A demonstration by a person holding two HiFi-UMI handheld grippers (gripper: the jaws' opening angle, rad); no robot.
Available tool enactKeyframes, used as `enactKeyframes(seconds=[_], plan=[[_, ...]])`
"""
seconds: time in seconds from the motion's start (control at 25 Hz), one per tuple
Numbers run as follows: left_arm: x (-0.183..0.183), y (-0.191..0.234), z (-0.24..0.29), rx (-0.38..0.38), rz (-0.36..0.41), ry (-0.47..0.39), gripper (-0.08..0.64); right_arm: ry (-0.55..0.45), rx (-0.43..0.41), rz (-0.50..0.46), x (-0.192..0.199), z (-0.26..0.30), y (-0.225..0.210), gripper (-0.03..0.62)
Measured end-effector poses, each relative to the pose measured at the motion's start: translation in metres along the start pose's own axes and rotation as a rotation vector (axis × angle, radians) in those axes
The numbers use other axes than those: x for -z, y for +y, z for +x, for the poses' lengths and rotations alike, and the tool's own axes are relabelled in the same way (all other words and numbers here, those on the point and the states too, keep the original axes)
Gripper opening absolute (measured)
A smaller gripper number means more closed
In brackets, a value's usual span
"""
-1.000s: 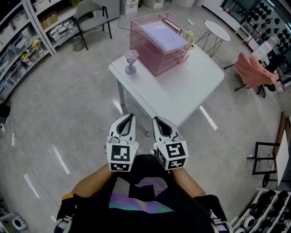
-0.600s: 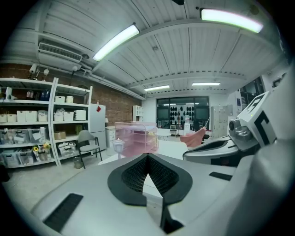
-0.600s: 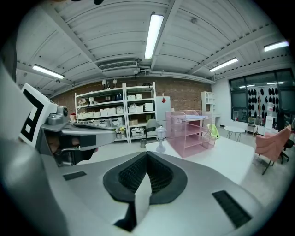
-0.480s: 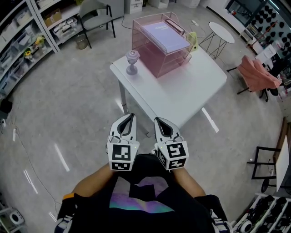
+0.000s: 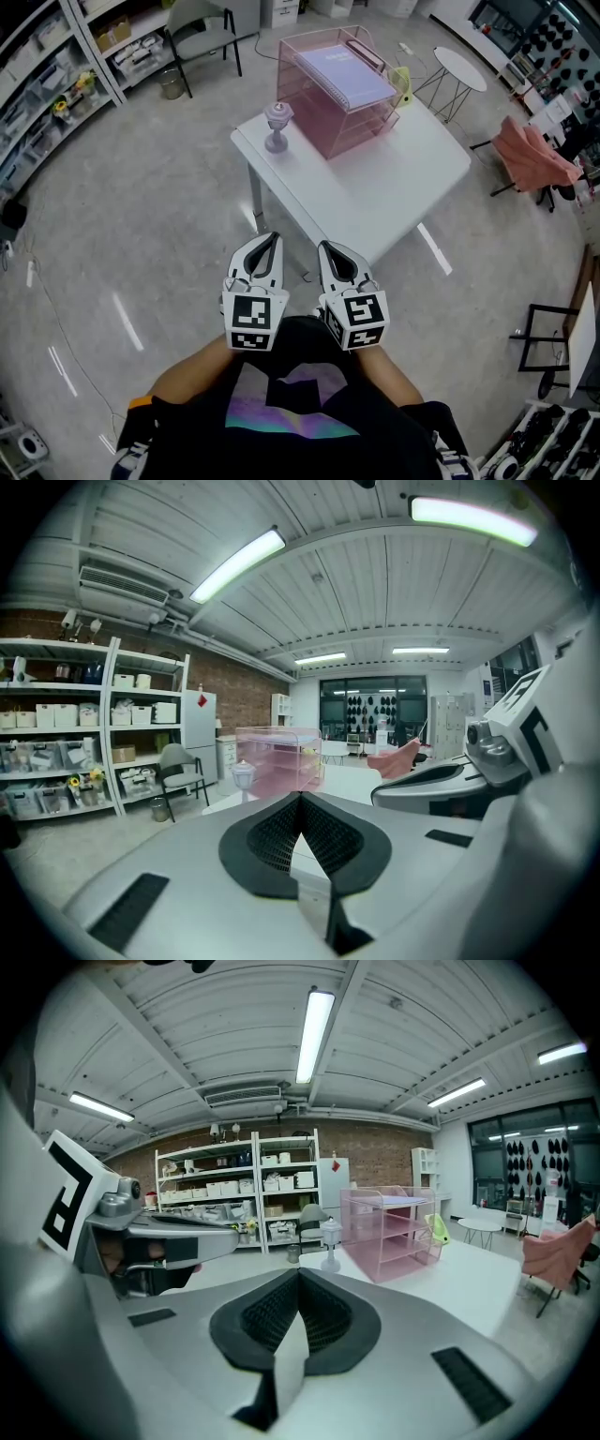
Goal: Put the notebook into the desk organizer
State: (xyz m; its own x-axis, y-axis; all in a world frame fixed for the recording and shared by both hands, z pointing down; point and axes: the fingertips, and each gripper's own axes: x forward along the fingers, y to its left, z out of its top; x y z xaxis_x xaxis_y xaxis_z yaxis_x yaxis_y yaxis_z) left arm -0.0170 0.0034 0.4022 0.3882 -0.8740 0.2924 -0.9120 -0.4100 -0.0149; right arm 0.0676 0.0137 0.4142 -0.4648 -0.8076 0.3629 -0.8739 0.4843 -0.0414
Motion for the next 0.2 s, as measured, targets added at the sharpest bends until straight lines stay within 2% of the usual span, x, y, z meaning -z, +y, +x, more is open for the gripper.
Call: enactKeyframes(seconds=[0.2], plan=[[0.0024, -0.0003, -0.0049, 0.003, -0.003, 0.004, 0.009, 0.002, -0.004, -0.001, 0.0005, -0.0037, 0.0062, 0.015]])
